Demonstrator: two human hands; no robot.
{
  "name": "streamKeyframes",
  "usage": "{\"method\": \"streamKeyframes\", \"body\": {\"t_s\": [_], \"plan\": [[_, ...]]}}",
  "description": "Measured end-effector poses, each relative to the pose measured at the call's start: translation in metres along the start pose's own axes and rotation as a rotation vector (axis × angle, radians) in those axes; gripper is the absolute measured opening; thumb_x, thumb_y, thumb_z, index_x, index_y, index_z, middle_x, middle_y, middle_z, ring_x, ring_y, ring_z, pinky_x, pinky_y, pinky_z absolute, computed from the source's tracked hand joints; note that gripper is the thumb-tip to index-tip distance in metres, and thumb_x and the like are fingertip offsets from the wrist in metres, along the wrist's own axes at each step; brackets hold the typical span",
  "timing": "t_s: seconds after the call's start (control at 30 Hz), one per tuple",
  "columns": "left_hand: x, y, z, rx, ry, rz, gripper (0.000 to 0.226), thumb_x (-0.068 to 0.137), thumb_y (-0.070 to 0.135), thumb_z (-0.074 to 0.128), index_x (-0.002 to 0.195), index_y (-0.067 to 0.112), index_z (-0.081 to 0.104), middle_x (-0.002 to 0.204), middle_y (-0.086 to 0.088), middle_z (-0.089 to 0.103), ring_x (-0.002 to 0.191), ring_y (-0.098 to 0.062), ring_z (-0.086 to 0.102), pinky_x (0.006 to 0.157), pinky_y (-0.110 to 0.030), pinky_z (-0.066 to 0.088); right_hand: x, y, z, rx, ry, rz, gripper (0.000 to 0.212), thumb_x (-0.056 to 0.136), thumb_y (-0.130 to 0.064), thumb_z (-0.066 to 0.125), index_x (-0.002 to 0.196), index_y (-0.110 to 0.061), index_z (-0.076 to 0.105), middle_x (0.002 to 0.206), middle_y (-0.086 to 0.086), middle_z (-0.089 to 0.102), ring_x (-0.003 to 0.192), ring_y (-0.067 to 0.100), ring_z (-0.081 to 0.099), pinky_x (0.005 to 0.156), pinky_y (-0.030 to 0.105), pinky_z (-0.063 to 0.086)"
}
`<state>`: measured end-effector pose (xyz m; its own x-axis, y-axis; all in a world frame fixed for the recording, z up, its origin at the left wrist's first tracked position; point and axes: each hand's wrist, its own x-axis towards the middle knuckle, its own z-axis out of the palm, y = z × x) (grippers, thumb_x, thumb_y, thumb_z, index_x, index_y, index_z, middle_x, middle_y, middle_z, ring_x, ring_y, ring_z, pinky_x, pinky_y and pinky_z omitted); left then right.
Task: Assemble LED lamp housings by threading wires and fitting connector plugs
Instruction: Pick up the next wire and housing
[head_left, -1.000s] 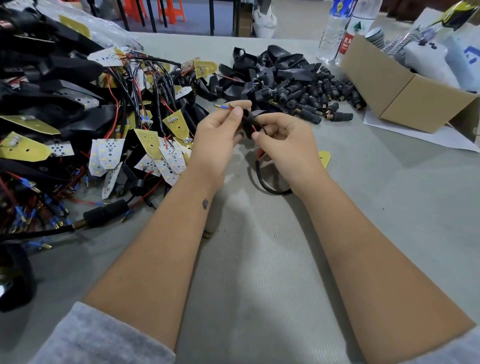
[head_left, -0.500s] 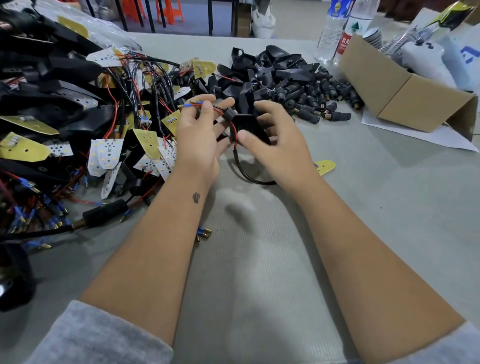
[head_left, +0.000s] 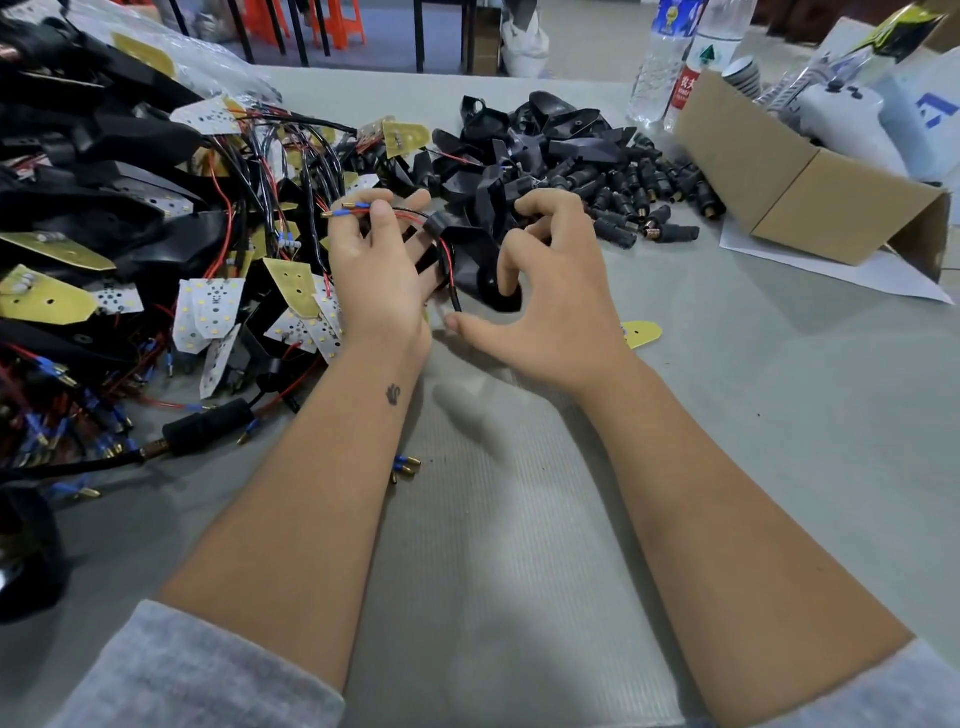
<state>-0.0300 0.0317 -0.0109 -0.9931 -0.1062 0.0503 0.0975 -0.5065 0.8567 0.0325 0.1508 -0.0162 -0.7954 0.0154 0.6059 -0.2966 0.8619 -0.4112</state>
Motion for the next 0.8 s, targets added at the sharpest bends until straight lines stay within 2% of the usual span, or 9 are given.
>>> {"method": "streamKeyframes", "body": {"t_s": [0.1,0.2,0.27,0.33,0.43,0.57,0.7,0.8], "plan": [[-0.001,0.001,-0.001,-0.018,0.015,-0.003,0.019,0.107,0.018,0.03,0.096,0.021,0.045,0.107,-0.006,0.071,0.091,-0.023,0.07,0.081,-0.048,0.057,0.001,-0.001,0.001,-0.026,-0.078,-0.03,0.044,0.065,-0.044,0.08,0.07,-0.01,0.053,0.13,0.008,0.044,0.104,0.026,0.045,0.086,0.045,0.042],[0.0,0.001,-0.001,-0.061,0.003,-0.033,0.02,0.108,0.021,0.027,0.095,0.021,0.043,0.106,-0.008,0.071,0.088,-0.022,0.071,0.081,-0.046,0.057,0.001,0.002,0.006,-0.021,-0.166,-0.003,0.021,0.077,-0.027,0.076,0.074,-0.011,0.063,0.133,0.008,0.044,0.112,0.025,0.045,0.089,0.045,0.043],[-0.001,0.002,-0.001,-0.064,-0.006,-0.051,0.021,0.108,0.024,0.025,0.096,0.021,0.042,0.105,-0.009,0.072,0.093,-0.025,0.071,0.084,-0.046,0.056,0.001,0.005,0.009,-0.03,-0.164,0.008,0.012,0.083,-0.02,0.07,0.078,-0.01,0.065,0.134,0.008,0.044,0.114,0.024,0.047,0.089,0.044,0.045],[-0.001,0.004,0.0,-0.057,-0.002,-0.065,0.022,0.108,0.028,0.024,0.098,0.021,0.042,0.101,-0.007,0.074,0.097,-0.028,0.071,0.088,-0.049,0.056,0.001,0.006,0.01,-0.007,-0.119,0.036,0.013,0.086,-0.018,0.066,0.079,-0.008,0.062,0.132,0.005,0.045,0.106,0.022,0.052,0.082,0.042,0.047],[-0.002,0.005,-0.001,-0.062,-0.005,-0.07,0.024,0.108,0.034,0.024,0.1,0.023,0.044,0.095,-0.002,0.075,0.091,-0.028,0.073,0.086,-0.051,0.057,0.002,0.006,0.01,0.047,-0.059,0.089,0.013,0.09,-0.019,0.06,0.083,-0.008,0.056,0.122,0.0,0.048,0.094,0.021,0.054,0.073,0.043,0.049],[-0.001,0.005,-0.001,0.003,-0.12,-0.163,0.025,0.104,0.042,0.037,0.114,0.023,0.05,0.103,-0.004,0.075,0.089,-0.019,0.073,0.073,-0.033,0.059,0.002,0.006,0.009,0.068,-0.016,0.099,0.011,0.093,-0.016,0.057,0.088,-0.007,0.054,0.11,0.0,0.05,0.085,0.018,0.05,0.07,0.046,0.049],[-0.007,0.001,0.003,0.209,-0.318,-0.168,0.011,0.099,0.023,0.054,0.101,0.018,0.063,0.091,-0.001,0.072,0.075,-0.008,0.067,0.065,-0.024,0.056,0.003,0.008,0.008,0.07,0.043,0.147,0.01,0.092,-0.018,0.06,0.09,-0.008,0.061,0.108,0.001,0.053,0.084,0.014,0.05,0.07,0.044,0.049],[-0.01,-0.004,0.004,0.339,-0.408,-0.156,0.017,0.1,0.018,0.052,0.096,0.02,0.068,0.09,0.0,0.068,0.075,-0.006,0.065,0.068,-0.023,0.054,0.002,0.01,0.007,0.068,0.066,0.165,0.009,0.09,-0.018,0.062,0.091,-0.009,0.064,0.106,0.0,0.054,0.083,0.008,0.048,0.069,0.042,0.048]]}}
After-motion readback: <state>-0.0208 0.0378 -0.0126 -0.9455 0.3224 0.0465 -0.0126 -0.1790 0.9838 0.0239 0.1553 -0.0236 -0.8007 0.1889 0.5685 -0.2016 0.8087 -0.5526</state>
